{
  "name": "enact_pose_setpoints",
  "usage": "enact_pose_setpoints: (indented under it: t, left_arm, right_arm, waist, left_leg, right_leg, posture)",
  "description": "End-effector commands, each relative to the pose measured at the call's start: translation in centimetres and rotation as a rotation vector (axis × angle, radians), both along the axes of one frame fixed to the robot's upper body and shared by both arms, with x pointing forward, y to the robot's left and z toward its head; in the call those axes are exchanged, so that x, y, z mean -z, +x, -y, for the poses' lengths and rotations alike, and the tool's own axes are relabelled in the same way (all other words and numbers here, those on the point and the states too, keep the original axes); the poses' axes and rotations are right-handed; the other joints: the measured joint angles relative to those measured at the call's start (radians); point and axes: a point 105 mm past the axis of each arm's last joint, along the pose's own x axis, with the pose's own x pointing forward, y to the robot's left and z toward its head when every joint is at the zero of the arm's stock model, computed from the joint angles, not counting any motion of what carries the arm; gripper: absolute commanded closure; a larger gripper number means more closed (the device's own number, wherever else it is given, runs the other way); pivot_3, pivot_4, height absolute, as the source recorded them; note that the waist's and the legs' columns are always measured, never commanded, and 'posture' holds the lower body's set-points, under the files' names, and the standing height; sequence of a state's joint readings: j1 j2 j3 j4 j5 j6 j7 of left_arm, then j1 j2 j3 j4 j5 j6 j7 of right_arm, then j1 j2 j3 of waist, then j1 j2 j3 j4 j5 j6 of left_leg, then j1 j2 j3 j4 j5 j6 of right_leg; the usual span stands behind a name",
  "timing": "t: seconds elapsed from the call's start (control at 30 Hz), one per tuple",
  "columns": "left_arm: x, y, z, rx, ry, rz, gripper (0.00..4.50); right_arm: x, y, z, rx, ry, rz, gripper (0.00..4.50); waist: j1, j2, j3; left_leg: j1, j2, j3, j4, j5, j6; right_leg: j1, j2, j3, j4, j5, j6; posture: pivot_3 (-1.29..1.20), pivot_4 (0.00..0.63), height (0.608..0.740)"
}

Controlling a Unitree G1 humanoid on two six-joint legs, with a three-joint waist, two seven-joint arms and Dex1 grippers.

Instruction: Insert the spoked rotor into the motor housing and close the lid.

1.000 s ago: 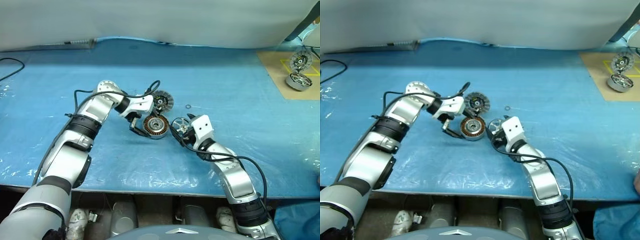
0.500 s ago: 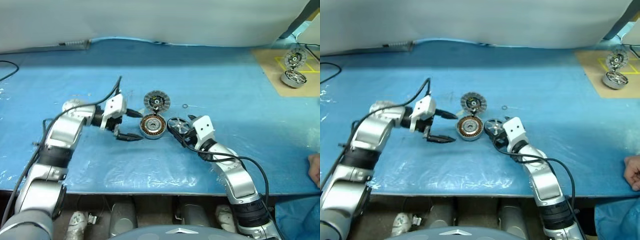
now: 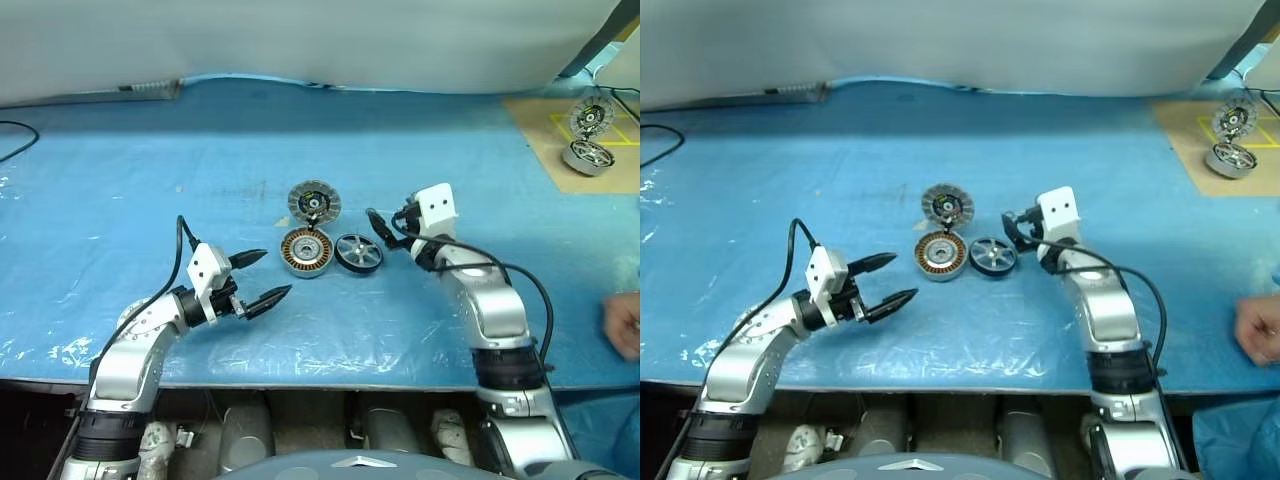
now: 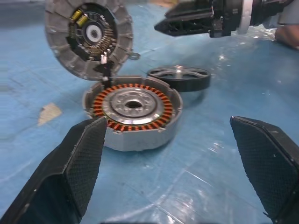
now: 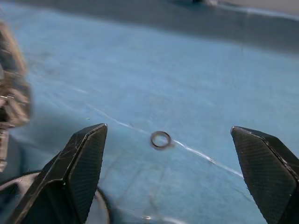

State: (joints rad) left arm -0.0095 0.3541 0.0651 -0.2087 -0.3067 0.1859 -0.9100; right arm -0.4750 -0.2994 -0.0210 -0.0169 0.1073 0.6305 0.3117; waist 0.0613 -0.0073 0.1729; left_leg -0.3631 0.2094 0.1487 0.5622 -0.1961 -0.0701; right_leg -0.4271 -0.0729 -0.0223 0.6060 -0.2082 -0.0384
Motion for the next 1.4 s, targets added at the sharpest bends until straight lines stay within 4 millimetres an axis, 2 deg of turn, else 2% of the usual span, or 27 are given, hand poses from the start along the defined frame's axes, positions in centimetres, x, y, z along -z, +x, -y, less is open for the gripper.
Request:
enact_pose_setpoints:
  t: [0.03,0.2,0.33,0.53,1.0,1.23,1.4]
  left_arm:
    - [-0.7,0.2,0.1,-0.056,0.021,0.095,0.03]
    - [-0.4,0.5,0.4,-0.095,0.026,0.103,0.03]
    - [-0.3,0.5,0.8,-0.106,0.019,0.092,0.03]
    - [-0.2,0.6,1.0,-0.120,0.023,0.088,0.03]
    - [-0.6,1.3,1.5,-0.117,0.032,0.090,0.03]
    - [-1.2,1.3,1.8,-0.107,0.027,0.088,0.03]
    - [-1.1,1.2,1.7,-0.102,0.022,0.079,0.03]
  right_arm:
    - [-0.6,2.1,-0.4,-0.033,-0.062,-0.042,0.00]
    - [0.3,4.9,-0.8,-0.028,-0.128,-0.099,0.00]
    - [1.0,5.6,-2.2,-0.057,-0.111,-0.131,0.00]
    - [1.6,5.2,-3.3,-0.089,-0.093,-0.143,0.00]
    - [1.3,4.6,-2.4,-0.064,-0.071,-0.134,0.00]
    - [-0.6,4.4,-0.6,-0.011,-0.030,-0.063,0.00]
    - [-0.3,2.5,0.7,-0.063,-0.063,-0.031,0.00]
  waist:
    - [-0.008,0.000,0.000]
    - [-0.018,0.000,0.000]
    - [-0.019,0.000,0.000]
    - [-0.017,0.000,0.000]
    - [-0.017,0.000,0.000]
    - [-0.017,0.000,0.000]
    - [-0.014,0.000,0.000]
  left_leg:
    - [0.000,0.000,0.000,0.000,0.000,0.000]
    - [-0.001,0.001,0.000,0.000,0.000,0.000]
    - [-0.003,0.000,0.000,0.001,0.000,0.000]
    - [-0.004,0.001,0.000,0.002,0.000,0.000]
    - [-0.003,0.002,0.000,0.008,0.000,0.000]
    - [-0.003,0.002,0.000,0.010,0.000,0.000]
    - [-0.003,0.002,0.000,0.009,0.000,0.000]
  right_leg:
    - [0.000,0.000,0.000,0.000,0.000,0.000]
    - [0.000,0.001,0.000,0.001,0.000,-0.001]
    - [-0.004,0.000,0.000,0.001,0.000,-0.001]
    - [-0.006,0.000,0.000,0.003,0.000,-0.001]
    - [-0.006,0.000,0.000,0.010,0.000,-0.002]
    - [-0.006,0.000,0.000,0.011,0.000,-0.002]
    - [-0.006,0.000,0.000,0.011,0.000,-0.002]
  posture:
    - [0.00,0.150,0.740]
    - [0.00,0.150,0.740]
    - [0.00,0.150,0.740]
    - [0.00,0.150,0.740]
    - [0.00,0.150,0.740]
    - [0.00,0.150,0.740]
    - [0.00,0.150,0.740]
